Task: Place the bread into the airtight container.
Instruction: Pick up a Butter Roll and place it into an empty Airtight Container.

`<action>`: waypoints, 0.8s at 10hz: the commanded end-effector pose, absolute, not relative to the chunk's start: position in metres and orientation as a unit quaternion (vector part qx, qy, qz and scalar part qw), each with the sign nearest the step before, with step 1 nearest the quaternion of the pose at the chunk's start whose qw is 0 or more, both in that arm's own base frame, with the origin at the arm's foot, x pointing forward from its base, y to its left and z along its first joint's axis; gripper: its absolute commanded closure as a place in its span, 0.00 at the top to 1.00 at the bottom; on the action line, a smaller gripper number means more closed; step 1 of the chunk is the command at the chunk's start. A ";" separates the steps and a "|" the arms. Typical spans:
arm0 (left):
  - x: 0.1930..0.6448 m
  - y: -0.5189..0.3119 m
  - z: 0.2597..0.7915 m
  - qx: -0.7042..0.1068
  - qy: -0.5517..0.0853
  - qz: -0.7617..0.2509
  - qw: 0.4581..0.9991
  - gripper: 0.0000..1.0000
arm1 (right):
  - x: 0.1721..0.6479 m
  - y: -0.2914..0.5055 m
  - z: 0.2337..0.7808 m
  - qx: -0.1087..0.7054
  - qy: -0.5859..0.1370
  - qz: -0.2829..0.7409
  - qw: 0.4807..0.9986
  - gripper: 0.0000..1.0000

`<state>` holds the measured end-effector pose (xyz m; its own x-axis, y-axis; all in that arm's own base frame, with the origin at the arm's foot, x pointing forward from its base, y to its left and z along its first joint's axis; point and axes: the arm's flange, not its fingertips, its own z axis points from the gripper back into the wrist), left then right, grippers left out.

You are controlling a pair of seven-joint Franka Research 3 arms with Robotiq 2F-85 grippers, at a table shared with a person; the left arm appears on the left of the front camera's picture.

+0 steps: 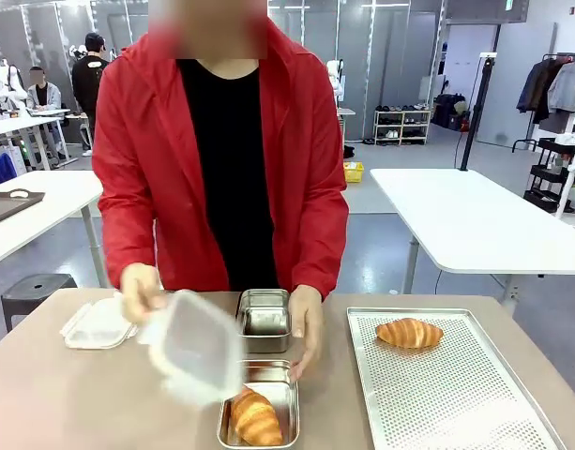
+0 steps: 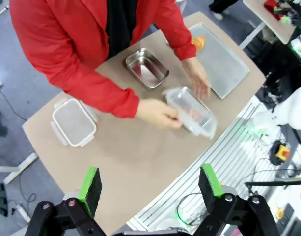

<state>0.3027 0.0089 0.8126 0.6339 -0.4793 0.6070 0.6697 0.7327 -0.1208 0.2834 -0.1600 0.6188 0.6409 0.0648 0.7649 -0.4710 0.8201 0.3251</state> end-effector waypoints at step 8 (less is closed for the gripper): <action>0.302 0.008 0.815 -0.170 -0.278 -0.329 0.886 1.00 | 0.260 -0.193 0.596 0.285 -0.395 0.128 0.864 1.00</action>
<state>0.3027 0.0088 0.8126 0.6340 -0.4794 0.6068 0.6697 0.7328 -0.1207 0.2607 -0.1950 0.5988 0.6543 -0.0003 0.7563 -0.4442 0.8091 0.3847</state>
